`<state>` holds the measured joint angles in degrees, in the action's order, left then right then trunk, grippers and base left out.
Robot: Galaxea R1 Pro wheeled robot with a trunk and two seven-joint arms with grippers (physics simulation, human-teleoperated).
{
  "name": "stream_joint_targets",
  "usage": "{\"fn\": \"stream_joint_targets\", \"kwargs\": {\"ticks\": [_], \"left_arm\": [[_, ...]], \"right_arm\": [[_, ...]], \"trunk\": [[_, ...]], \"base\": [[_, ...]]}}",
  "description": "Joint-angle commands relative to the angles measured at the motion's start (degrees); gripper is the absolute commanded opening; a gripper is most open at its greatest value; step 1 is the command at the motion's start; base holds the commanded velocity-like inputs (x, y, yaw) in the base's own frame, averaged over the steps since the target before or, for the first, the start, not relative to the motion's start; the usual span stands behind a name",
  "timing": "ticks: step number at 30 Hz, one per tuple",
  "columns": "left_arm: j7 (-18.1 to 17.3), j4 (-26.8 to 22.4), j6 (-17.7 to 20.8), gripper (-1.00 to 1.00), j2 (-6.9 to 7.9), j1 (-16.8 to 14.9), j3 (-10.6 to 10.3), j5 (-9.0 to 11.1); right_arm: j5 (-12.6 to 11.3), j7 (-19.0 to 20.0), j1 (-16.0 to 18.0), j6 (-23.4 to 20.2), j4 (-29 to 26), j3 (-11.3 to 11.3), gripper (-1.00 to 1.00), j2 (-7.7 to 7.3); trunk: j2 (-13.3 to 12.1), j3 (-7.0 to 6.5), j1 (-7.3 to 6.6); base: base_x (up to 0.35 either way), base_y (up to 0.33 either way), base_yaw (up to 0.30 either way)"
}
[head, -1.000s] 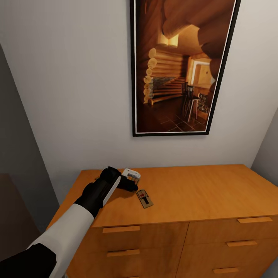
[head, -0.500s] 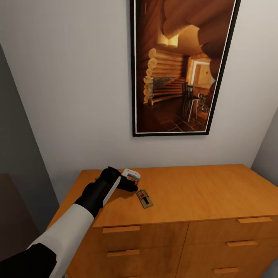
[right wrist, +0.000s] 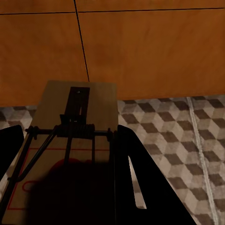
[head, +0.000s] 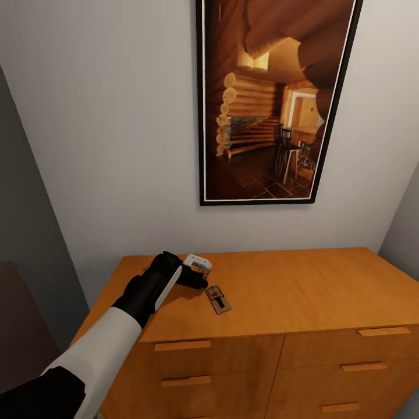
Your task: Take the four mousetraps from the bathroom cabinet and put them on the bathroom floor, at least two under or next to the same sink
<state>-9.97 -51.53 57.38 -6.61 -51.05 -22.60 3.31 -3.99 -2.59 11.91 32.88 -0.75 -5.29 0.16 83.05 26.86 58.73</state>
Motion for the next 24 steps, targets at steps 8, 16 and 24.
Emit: {"fn": "stream_joint_targets", "kwargs": {"ticks": [8, 16, 24], "left_arm": [[0.1, 2.6, 0.2, 1.00, 0.02, 0.0, -0.1, 0.3], [0.1, 2.5, 0.2, -1.00, 0.02, 0.0, -0.1, 0.2], [0.1, 2.5, 0.3, -1.00, 0.02, 0.0, -0.1, 0.1]], "right_arm": [[-0.4, -0.2, 0.0, 0.2, 0.0, -0.5, -1.00, 0.02], [-0.4, -0.2, 0.0, 0.2, 0.0, -0.5, -1.00, 0.02], [-0.4, -0.2, 0.0, 0.2, 0.0, -0.5, -1.00, 0.02]], "trunk": [[0.0, 0.07, 0.00], [0.0, 0.07, 0.00], [0.0, 0.07, 0.00]], "base": [[0.000, 0.000, 0.000], [0.000, 0.000, 0.000], [0.000, 0.000, 0.000]]}}
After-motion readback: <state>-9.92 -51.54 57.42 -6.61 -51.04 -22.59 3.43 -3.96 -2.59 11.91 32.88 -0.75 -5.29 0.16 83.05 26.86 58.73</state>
